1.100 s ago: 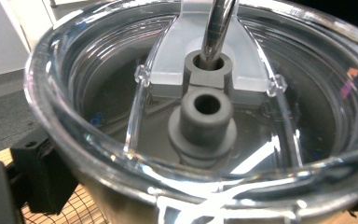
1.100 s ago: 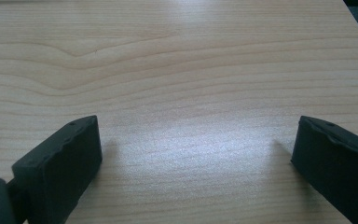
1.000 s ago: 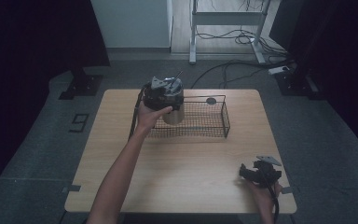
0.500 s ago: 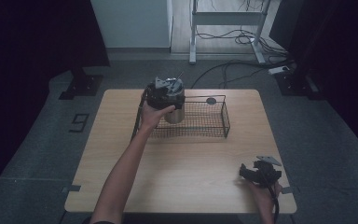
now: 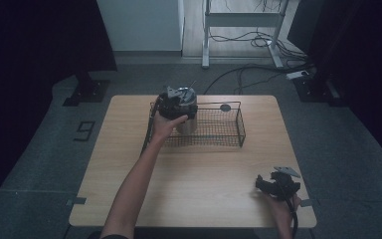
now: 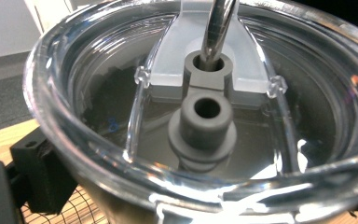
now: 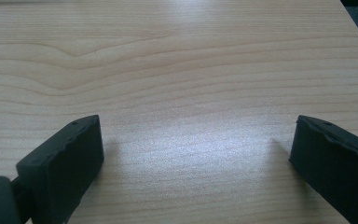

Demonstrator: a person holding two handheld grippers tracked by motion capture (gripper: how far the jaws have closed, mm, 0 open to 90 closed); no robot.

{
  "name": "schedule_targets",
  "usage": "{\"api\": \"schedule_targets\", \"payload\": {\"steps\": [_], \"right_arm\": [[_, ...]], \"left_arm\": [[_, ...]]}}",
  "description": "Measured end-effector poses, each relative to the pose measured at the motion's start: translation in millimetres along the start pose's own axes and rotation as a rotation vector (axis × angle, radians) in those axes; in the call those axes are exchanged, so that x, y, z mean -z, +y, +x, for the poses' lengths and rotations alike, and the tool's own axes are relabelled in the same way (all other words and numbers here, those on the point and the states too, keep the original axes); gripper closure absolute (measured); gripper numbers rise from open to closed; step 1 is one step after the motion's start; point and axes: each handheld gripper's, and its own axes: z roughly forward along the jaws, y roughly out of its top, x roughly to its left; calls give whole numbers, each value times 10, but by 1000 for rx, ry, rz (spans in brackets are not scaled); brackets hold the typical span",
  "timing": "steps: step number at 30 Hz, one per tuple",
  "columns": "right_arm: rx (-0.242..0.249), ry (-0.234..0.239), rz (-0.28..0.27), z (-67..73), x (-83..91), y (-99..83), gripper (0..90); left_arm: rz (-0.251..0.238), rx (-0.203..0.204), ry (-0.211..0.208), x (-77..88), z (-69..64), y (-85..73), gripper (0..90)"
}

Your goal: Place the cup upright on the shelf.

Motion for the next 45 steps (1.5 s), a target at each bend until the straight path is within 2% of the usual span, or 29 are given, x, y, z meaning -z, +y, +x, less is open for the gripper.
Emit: {"api": "schedule_targets", "payload": {"steps": [24,33,40,42,45], "right_arm": [[1,0,0,-1,0,0,23],[1,0,0,-1,0,0,23],[0,0,0,-1,0,0,23],[1,0,0,-1,0,0,23],[1,0,0,-1,0,0,23]], "left_arm": [[84,0,12,-265,-27,-319,39],[76,5,10,-264,-14,-394,39],[72,34,-1,-231,29,-431,32],[73,41,8,-226,27,-429,30],[80,32,14,-234,11,-436,19]]}}
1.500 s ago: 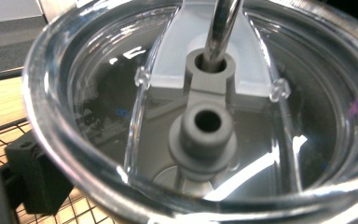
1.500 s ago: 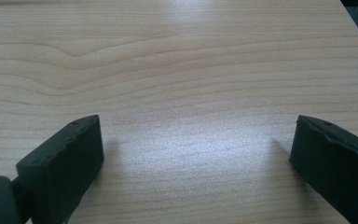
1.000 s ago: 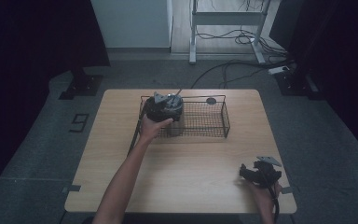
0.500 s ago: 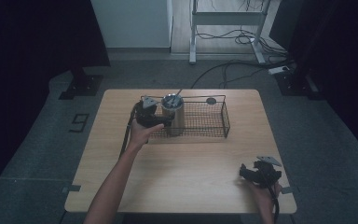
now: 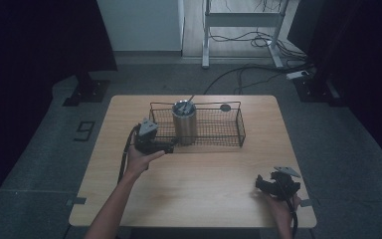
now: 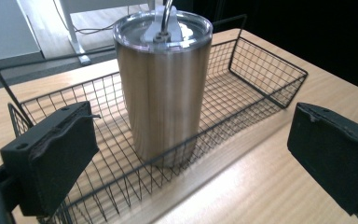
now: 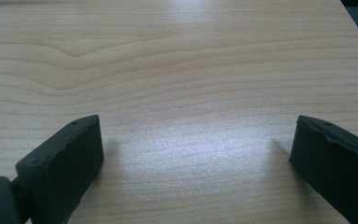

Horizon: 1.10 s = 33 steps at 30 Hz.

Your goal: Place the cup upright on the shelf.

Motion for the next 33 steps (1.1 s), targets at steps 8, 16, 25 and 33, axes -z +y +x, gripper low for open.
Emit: {"api": "schedule_targets", "payload": {"steps": [8,16,25,33], "right_arm": [[1,0,1,-1,0,0,22],[1,0,0,0,0,0,22],[2,0,0,0,0,0,22],[1,-1,0,0,0,0,22]], "left_arm": [[12,-34,-24,186,-90,-204,19],[58,-52,-45,286,-181,-460,21],[103,-36,-46,315,-200,-771,25],[136,-10,-26,294,-167,-958,42]]}}
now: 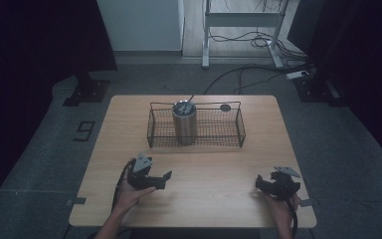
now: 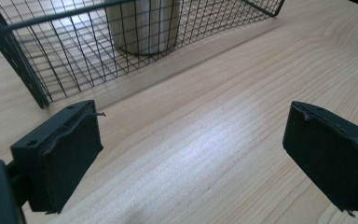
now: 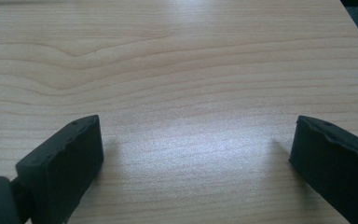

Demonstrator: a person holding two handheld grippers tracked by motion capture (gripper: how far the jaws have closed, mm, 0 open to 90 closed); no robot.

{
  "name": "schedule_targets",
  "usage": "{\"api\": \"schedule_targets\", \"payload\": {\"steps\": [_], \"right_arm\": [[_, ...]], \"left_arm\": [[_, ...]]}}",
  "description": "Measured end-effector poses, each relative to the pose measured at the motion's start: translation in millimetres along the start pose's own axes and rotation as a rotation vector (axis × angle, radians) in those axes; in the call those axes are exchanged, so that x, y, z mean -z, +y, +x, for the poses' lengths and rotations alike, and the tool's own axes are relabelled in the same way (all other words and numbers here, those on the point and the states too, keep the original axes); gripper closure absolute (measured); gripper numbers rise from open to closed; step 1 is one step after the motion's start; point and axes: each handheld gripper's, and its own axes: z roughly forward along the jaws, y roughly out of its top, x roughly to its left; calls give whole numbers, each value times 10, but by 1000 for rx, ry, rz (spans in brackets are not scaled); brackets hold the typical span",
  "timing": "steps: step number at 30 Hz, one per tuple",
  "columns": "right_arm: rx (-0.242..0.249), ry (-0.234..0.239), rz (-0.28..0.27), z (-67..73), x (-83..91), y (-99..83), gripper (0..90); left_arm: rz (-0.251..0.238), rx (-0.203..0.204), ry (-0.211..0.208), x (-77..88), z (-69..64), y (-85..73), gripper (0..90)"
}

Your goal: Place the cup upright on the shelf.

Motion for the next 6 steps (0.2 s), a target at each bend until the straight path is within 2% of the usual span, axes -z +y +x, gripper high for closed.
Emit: {"api": "schedule_targets", "payload": {"steps": [6], "right_arm": [[0,1,0,-1,0,0,22]], "left_arm": [[-7,17,-7,-6,2,4,54]]}}
